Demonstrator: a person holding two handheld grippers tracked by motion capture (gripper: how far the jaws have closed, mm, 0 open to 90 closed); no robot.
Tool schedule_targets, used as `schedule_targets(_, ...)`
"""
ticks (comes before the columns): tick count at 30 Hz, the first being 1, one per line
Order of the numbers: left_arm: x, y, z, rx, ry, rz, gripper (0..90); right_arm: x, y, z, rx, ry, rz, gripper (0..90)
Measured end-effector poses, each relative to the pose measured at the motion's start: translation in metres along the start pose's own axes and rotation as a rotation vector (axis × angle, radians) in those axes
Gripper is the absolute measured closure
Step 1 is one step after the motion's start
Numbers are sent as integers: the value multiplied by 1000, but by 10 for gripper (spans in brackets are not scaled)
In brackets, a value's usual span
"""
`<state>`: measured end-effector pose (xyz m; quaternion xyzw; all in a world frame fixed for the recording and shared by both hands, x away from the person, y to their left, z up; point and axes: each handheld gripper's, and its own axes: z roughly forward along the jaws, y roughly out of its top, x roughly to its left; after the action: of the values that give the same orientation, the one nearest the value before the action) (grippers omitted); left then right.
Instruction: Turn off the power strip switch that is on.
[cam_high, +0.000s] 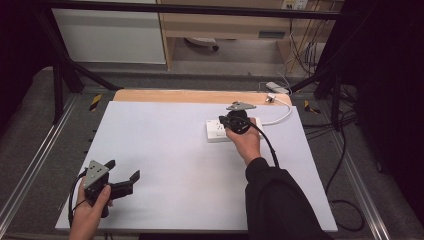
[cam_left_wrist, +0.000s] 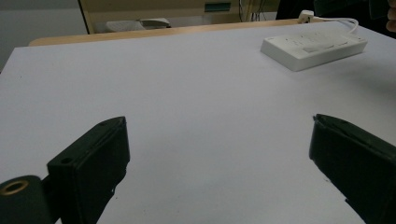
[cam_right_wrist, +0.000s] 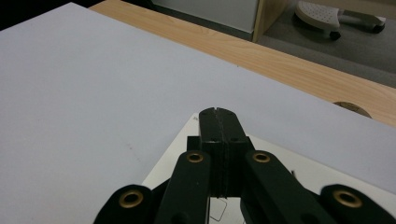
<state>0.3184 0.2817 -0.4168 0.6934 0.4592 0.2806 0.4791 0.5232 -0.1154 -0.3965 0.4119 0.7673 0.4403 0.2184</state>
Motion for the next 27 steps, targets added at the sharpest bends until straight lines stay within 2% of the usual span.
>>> schedule_targets(9, 0, 0, 1, 3, 1, -7, 51, 1, -8, 5, 3, 3, 24, 900)
schedule_targets(12, 0, 0, 2, 7, 0, -4, 51, 0, -11, 6, 2, 8, 46, 900)
schedule_targets(27, 1, 0, 2, 6, 0, -4, 51, 2, -17, 12, 14, 2, 58, 900)
